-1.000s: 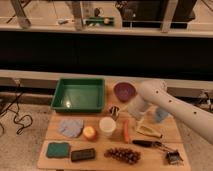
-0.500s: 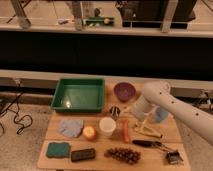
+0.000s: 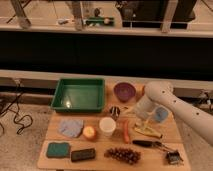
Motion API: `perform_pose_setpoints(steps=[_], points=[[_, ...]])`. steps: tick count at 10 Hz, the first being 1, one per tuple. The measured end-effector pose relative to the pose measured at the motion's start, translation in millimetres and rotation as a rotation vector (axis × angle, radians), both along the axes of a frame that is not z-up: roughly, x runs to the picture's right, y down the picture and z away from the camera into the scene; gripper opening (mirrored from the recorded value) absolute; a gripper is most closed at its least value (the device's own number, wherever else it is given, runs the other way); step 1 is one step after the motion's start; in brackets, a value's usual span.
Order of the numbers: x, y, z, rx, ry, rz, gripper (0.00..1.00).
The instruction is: Place pepper in red bowl
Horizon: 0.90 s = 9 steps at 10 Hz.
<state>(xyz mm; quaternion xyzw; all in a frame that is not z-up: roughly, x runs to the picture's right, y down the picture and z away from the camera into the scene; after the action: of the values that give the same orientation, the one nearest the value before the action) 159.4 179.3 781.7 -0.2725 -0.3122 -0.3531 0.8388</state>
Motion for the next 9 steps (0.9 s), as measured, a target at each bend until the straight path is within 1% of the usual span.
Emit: perform_pose_setpoints(steps=[5,7,9], points=[[-2,2,1.1,-0.004,0.000,-0.005,0.80],[-6,20,5.5,-0.030,-0.007,-0.036,0.80],[0,34,11.9,-0.039,-0.006,-0.051,0.80]])
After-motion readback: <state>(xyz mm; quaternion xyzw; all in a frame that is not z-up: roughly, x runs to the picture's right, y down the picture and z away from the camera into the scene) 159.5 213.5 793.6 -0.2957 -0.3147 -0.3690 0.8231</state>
